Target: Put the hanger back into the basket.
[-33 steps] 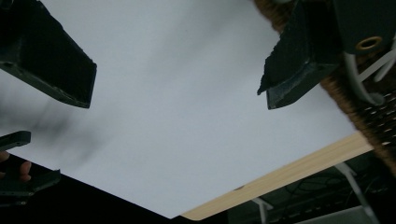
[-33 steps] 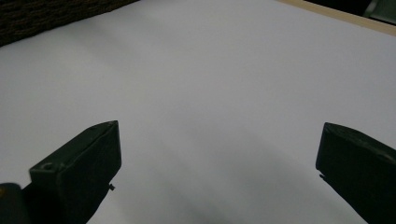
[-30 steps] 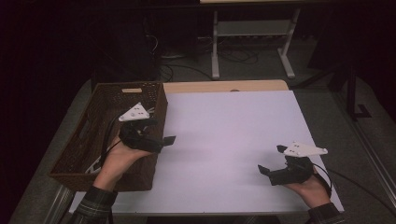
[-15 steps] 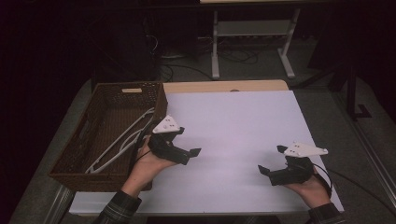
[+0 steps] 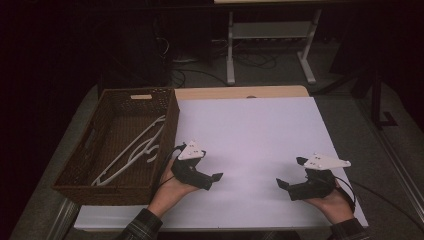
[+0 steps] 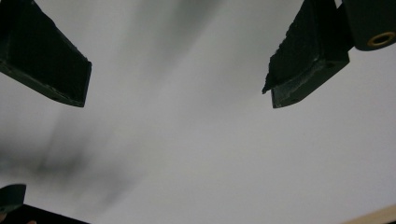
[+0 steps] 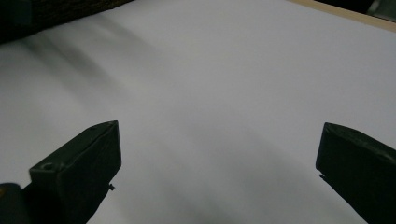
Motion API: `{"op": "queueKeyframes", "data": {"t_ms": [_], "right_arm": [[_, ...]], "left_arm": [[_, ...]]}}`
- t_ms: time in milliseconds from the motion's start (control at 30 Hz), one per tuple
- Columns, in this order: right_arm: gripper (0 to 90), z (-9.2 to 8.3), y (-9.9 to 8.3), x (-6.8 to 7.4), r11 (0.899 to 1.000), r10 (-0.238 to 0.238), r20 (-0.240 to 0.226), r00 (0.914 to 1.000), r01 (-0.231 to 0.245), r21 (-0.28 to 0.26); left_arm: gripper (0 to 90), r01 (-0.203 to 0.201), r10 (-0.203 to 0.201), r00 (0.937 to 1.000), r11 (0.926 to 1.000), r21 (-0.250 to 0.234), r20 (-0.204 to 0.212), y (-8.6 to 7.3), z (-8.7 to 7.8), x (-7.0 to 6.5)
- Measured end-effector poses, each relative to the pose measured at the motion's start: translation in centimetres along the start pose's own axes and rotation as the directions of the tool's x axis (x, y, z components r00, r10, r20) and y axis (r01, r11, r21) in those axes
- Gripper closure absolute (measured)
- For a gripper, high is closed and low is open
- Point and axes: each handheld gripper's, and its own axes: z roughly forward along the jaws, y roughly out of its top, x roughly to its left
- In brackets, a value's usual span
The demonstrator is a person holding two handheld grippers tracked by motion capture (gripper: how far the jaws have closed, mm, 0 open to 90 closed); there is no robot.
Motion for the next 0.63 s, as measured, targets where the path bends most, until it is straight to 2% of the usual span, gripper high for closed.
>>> {"op": "queueKeyframes", "data": {"t_ms": [200,467,567,633], "right_arm": [[0.0,-0.1,-0.2,0.0,1.0,0.003,-0.004,1.0,-0.003,-0.002],[0.0,0.0,-0.6,0.0,1.0,0.008,-0.015,0.9999,-0.008,-0.004],[0.0,0.0,-0.7,-0.1,1.0,0.011,-0.015,0.9998,-0.011,-0.007],[0.0,0.4,-1.0,-0.1,1.0,0.016,-0.017,0.9997,-0.016,0.025]], "left_arm": [[4.4,0.0,0.0,0.9999,0.9999,0.013,0.015,-0.9,0.6,0.1],[3.2,-0.018,0.018,0.9996,0.9998,0.011,0.019,-1.2,0.9,0.2],[3.3,-0.036,0.035,0.9992,0.9986,0.039,0.018,-1.4,1.3,0.2],[3.2,-0.058,0.057,0.9983,0.9945,0.088,0.009,-1.8,1.8,0.2]]}}
